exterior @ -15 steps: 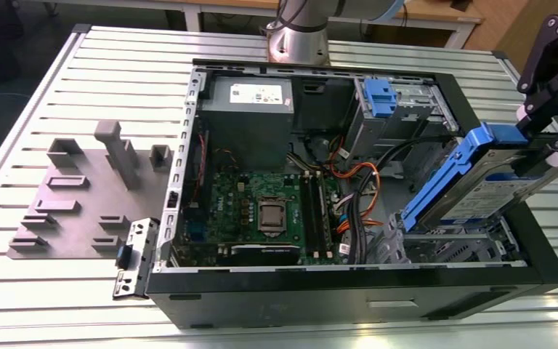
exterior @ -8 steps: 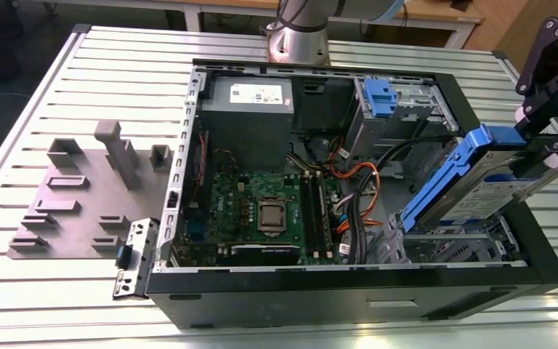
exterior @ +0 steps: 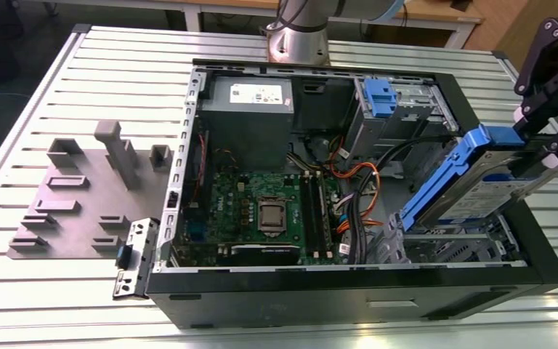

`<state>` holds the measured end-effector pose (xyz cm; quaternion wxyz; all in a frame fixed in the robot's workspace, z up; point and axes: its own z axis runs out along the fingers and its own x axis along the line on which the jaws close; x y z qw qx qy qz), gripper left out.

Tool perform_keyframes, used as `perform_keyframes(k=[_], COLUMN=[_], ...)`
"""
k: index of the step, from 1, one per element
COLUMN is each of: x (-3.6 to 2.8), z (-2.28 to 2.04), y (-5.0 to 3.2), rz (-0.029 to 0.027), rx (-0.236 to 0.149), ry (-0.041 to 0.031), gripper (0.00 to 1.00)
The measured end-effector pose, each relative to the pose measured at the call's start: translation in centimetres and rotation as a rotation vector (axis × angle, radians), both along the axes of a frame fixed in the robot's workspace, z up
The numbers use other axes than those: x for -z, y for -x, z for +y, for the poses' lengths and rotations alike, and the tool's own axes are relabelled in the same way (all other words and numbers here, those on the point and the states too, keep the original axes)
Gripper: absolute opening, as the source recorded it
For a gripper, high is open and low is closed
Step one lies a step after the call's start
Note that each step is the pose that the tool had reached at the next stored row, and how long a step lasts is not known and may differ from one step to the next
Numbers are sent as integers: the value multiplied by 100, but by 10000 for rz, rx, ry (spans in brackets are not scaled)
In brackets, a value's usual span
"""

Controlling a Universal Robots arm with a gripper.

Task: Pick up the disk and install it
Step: 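Insert the disk into the insertion slot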

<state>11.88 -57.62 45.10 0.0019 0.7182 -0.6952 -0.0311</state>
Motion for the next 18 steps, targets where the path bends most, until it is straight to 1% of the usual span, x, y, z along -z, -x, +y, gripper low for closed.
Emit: perform_keyframes(k=[3,7,10,14,18], x=[4,12,14,18,23], z=[0,0,0,0,0], y=[-1,-1,0,0,0], rz=[0,0,0,0,0], rx=[38,404,539,631,642], ry=[-2,-1,-2,-2,-2], gripper=[35,35,35,35,35])
